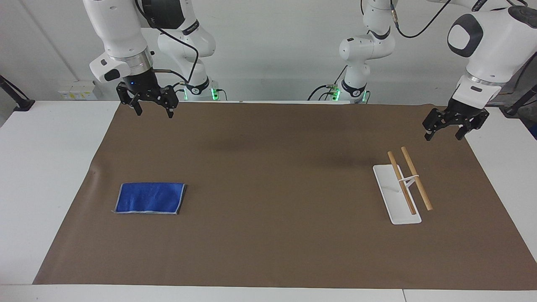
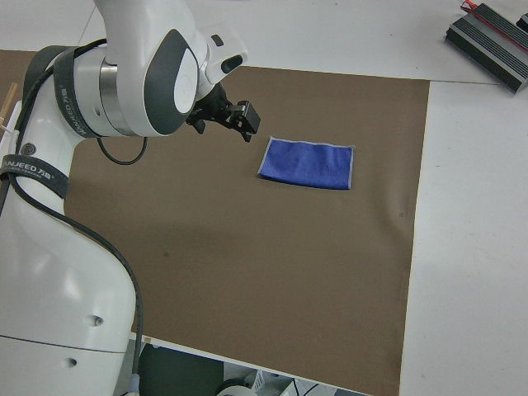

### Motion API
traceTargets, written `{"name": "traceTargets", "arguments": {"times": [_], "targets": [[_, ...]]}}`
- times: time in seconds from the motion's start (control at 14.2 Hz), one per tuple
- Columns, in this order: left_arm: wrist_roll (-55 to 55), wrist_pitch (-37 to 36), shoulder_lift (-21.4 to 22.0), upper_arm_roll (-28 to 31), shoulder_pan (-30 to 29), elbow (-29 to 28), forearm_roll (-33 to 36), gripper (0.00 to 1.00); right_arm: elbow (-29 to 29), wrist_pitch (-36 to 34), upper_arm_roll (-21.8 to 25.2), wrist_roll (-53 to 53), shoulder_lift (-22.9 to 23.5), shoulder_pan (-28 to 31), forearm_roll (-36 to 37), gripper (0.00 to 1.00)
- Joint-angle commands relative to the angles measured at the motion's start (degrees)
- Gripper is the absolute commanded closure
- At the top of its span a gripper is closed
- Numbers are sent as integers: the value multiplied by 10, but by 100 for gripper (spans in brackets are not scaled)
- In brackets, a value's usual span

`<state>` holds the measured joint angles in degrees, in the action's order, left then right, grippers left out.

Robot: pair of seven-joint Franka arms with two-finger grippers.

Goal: Right arm passes towel to left arm to hang

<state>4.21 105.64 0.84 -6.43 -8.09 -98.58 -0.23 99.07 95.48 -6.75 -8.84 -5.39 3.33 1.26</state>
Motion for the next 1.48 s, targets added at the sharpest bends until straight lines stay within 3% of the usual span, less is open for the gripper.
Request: {"name": "traceTargets", "arguments": {"times": [0.0,0.63,0.99,1.41], "targets": [[-3,-3,16,-2,-5,-17,-6,0,8,8,-1,8,-2,6,-8,0],[-3,-3,16,-2,-5,-17,-6,0,8,15,0,7,-2,6,-8,0],[-3,-23,26,-2,-6,-17,-6,0,37,85,1,8,5,28,-8,0],[-3,-20,25,-2,-6,-16,-6,0,89,200,1,51,55,62,-7,0]]}}
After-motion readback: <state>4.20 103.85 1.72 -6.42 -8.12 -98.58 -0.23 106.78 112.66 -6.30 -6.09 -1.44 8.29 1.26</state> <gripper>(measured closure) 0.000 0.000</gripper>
